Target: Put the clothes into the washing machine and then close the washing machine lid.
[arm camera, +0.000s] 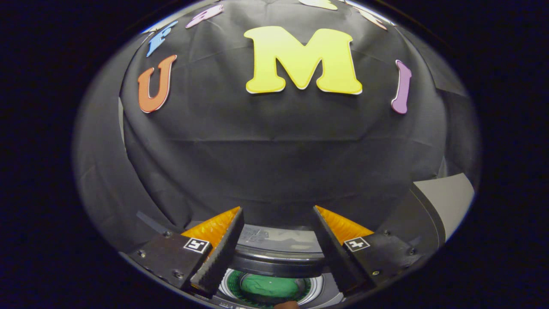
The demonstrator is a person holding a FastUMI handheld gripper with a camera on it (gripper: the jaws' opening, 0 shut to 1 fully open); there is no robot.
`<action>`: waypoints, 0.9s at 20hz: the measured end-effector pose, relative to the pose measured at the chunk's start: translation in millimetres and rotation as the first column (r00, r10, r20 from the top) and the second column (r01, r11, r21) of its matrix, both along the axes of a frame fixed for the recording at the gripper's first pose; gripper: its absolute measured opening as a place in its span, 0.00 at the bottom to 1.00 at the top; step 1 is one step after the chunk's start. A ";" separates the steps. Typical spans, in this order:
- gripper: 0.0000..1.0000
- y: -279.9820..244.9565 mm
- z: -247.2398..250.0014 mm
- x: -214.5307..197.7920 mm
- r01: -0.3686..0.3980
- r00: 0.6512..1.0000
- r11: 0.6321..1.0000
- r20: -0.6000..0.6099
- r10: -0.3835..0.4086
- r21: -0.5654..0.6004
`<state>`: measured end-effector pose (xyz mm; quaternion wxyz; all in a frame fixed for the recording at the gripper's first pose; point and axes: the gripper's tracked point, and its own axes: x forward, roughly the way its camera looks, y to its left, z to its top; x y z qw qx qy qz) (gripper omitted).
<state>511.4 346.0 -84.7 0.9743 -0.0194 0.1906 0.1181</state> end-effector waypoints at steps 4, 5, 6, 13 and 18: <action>0.99 -2.6 -19.0 -26.4 0.001 0.998 1.000 -0.061 -0.002 -0.006; 0.99 -3.0 -26.5 -35.8 -0.005 0.996 1.000 -0.086 0.005 -0.008; 0.99 -4.2 -34.7 -47.6 -0.013 0.993 1.000 -0.113 0.012 -0.011; 1.00 -4.8 -23.4 -115.4 -0.097 0.995 0.994 -0.009 0.097 -0.044; 0.99 -49.2 54.9 -196.6 -0.161 0.968 0.986 0.192 0.165 -0.037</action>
